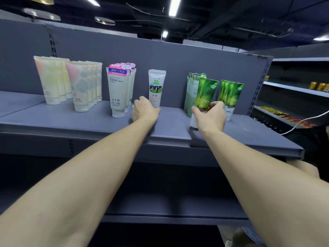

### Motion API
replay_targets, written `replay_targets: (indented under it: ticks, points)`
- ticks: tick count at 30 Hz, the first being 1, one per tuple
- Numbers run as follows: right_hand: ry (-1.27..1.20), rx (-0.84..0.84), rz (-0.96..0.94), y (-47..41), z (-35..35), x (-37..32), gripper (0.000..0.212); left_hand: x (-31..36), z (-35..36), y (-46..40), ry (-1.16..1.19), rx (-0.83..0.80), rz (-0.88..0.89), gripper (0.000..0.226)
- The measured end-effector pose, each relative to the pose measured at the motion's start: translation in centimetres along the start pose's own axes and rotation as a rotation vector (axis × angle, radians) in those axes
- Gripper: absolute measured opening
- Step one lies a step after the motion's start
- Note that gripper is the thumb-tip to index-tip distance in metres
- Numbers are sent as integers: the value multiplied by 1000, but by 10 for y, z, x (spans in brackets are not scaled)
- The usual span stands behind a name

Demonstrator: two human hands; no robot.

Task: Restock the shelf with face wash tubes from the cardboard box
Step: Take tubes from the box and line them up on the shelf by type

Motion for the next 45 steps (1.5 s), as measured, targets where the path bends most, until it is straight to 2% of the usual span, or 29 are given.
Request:
replay_targets:
  ticks: [6, 10, 17, 23, 35, 45]
  points:
    - [-21, -17, 8, -9, -23, 10, 51, 27, 7, 29, -94, -56, 82, 26]
    - [-36, -15, 2, -25, -46, 18, 51, 58, 21, 51, -121, -84, 109, 20]
    - [-28, -72, -23, -60, -73, 43, 56, 99, 49, 77, -155, -49, 100, 20]
    - [-31, -102, 17, -81, -88, 72, 57, 109, 67, 87, -257, -54, 70, 20]
    - [-26, -93, 87, -113, -89, 102, 55, 125, 98, 72, -341, -57, 123, 15]
    - [-21, -109, 94, -129, -71, 105, 57, 126, 109, 60, -307, -56, 131, 32]
Point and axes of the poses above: each hand's wrist, its own y-axis away from the middle knuckle, its own z-axis out of the palm, x = y × z, the point moved 7 cm from there along -y, towards the middle knuckle, and after that the axes turned 6 degrees about -x, right-handed, at the moved point
